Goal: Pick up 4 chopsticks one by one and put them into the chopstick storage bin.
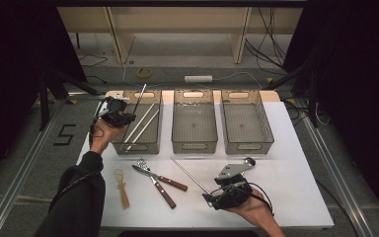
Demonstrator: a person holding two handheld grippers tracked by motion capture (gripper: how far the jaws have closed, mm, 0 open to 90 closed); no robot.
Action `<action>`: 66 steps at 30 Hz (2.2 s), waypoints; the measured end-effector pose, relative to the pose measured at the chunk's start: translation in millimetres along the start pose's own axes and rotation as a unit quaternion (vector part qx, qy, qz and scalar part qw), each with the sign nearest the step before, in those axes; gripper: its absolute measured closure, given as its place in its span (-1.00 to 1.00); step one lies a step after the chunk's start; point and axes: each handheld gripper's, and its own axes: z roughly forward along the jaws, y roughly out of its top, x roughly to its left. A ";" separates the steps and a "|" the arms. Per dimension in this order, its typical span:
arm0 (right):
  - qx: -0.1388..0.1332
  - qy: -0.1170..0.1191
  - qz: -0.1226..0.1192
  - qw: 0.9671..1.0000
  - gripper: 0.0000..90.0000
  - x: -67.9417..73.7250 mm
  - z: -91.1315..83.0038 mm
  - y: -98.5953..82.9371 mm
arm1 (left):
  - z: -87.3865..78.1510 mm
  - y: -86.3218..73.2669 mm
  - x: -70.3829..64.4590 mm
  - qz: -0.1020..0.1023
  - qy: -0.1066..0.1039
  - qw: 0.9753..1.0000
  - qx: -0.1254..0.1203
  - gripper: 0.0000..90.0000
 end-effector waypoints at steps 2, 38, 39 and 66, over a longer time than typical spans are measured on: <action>0.000 0.000 -0.001 1.000 -0.29 -0.1 0.1 0.0 | 1.3 -1.6 0.0 -0.002 0.000 1.000 0.000 0.82; 0.112 -0.034 -0.004 0.993 0.26 -1.7 9.8 10.1 | -66.0 -63.1 -69.8 -0.037 -0.094 0.988 -0.114 -0.33; 0.116 -0.034 -0.002 0.993 0.28 -1.3 10.3 9.7 | -66.6 -65.1 -72.5 -0.034 -0.098 0.988 -0.116 -0.33; 0.140 -0.036 0.003 0.989 0.71 2.3 22.5 1.9 | -77.6 -115.7 -115.4 0.011 -0.134 0.984 -0.115 -0.48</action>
